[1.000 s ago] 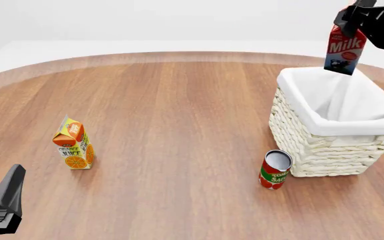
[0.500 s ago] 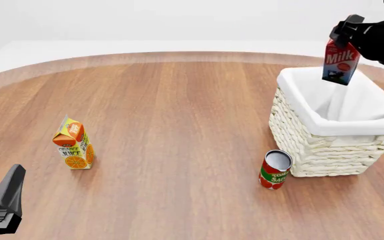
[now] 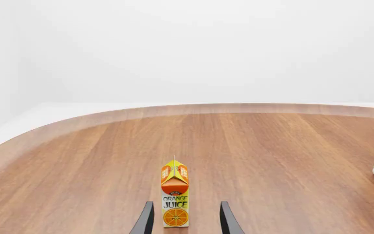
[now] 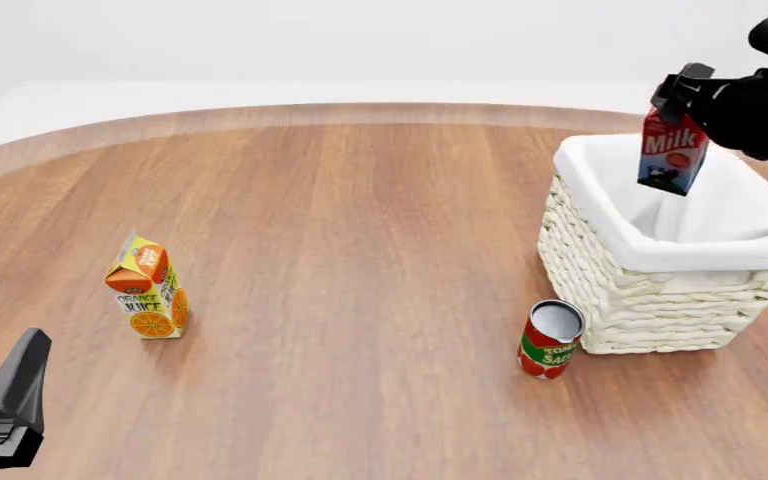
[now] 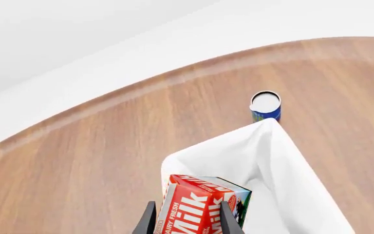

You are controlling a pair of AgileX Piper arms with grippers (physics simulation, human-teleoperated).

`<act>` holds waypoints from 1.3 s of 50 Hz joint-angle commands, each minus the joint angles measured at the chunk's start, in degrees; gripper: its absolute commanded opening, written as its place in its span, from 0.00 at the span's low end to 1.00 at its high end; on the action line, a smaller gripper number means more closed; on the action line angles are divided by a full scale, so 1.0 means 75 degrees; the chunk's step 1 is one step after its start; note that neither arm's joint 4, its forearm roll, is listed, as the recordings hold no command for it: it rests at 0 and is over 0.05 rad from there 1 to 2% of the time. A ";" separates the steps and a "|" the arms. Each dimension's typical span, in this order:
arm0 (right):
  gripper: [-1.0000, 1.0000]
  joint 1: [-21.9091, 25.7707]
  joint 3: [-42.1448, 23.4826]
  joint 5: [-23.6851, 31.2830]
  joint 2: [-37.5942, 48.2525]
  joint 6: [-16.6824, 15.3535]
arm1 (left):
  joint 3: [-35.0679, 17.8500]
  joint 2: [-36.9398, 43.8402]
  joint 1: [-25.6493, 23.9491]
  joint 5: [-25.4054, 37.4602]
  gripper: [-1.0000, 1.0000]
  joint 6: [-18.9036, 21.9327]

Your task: Pick the milk and place it in the basket.

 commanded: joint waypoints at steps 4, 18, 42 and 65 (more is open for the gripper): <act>0.00 -0.0021 0.0093 -0.0241 0.0097 0.0168 | 0.0000 0.0000 0.0000 0.0000 1.00 0.0000; 0.00 -0.0027 0.0402 -0.0416 0.0172 0.0202 | 0.0000 0.0000 0.0000 0.0000 1.00 0.0000; 0.00 -0.0075 0.0531 -0.0805 0.0623 0.0223 | 0.0000 0.0000 0.0000 0.0000 1.00 0.0000; 0.00 -0.0278 0.0748 -0.1144 0.1055 0.0210 | 0.0000 0.0000 0.0000 0.0000 1.00 0.0000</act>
